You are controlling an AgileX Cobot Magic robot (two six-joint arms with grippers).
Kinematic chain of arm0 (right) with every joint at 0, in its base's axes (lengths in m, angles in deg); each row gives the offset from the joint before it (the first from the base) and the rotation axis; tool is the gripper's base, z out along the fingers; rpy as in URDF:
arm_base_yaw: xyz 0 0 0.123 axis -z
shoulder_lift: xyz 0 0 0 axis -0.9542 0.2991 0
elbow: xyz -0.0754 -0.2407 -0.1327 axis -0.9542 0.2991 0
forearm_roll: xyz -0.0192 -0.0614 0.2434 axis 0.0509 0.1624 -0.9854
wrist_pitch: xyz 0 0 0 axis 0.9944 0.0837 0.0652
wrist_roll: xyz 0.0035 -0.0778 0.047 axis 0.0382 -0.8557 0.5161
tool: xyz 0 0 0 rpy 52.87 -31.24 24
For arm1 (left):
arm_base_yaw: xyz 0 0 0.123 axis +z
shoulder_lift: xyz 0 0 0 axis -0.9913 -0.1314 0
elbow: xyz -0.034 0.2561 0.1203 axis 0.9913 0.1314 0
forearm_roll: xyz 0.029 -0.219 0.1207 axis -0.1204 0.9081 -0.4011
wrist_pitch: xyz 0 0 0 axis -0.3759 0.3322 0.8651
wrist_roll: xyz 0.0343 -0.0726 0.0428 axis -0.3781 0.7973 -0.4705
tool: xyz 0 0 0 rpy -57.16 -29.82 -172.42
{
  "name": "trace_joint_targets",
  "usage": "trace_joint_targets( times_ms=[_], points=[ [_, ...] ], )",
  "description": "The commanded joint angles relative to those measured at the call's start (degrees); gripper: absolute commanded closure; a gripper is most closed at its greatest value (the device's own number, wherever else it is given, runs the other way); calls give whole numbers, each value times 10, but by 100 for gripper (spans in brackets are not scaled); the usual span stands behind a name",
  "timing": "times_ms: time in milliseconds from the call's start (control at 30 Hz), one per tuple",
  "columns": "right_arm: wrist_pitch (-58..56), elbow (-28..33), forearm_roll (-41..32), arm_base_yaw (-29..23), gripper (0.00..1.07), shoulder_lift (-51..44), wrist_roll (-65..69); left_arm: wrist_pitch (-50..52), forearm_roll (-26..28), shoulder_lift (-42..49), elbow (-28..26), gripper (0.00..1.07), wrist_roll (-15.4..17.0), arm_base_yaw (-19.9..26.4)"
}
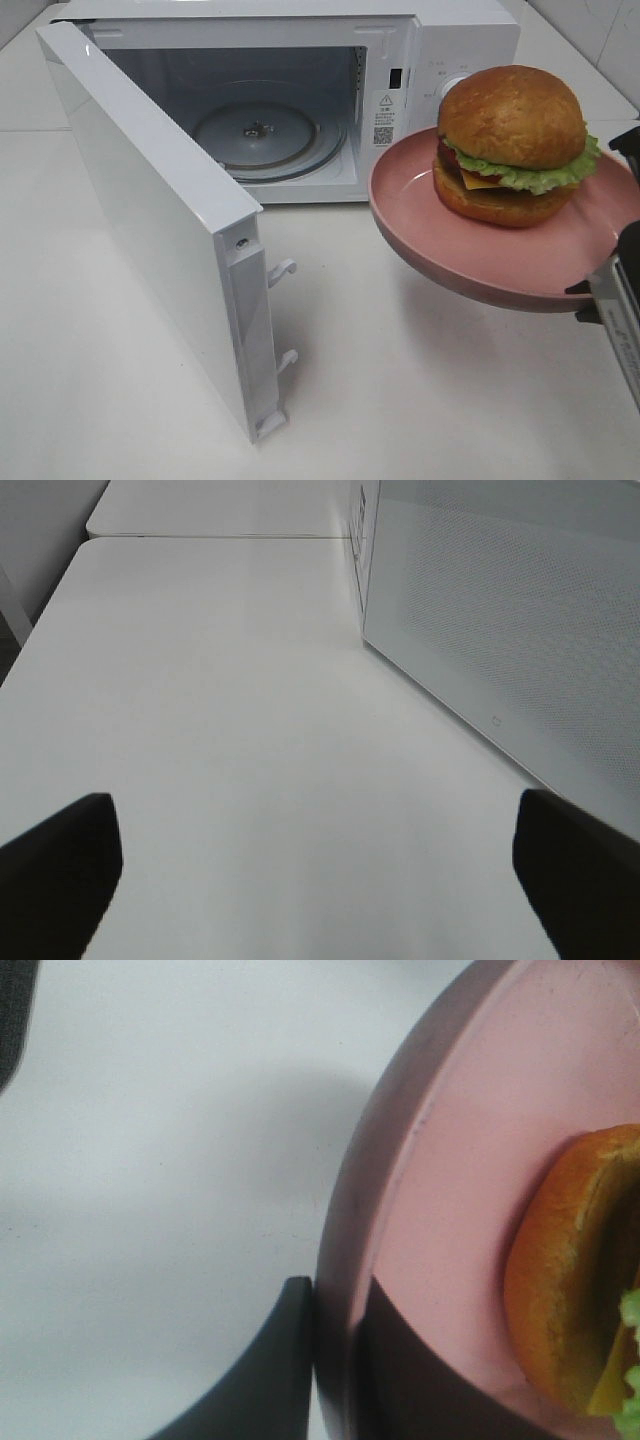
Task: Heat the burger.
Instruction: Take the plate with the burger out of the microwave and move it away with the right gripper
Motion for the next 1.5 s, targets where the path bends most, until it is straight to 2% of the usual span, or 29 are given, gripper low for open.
trace_joint_targets(
  times_ms=[33, 267, 500, 1033, 1500],
  points=[
    [-5, -5, 26, -1, 107, -29, 26, 4, 5, 13, 2, 6, 2, 1],
    [-45, -5, 59, -1, 107, -42, 83, 4, 5, 13, 2, 6, 2, 1],
    [-77, -5, 125, -1, 107, -42, 172, 4, 5, 13, 2, 6, 2, 1],
    [-94, -5, 216, -1, 107, -35, 344, 4, 5, 13, 2, 6, 2, 1],
    [-150, -5, 296, -1, 107, 81, 627, 4, 5, 13, 2, 6, 2, 1]
  ],
)
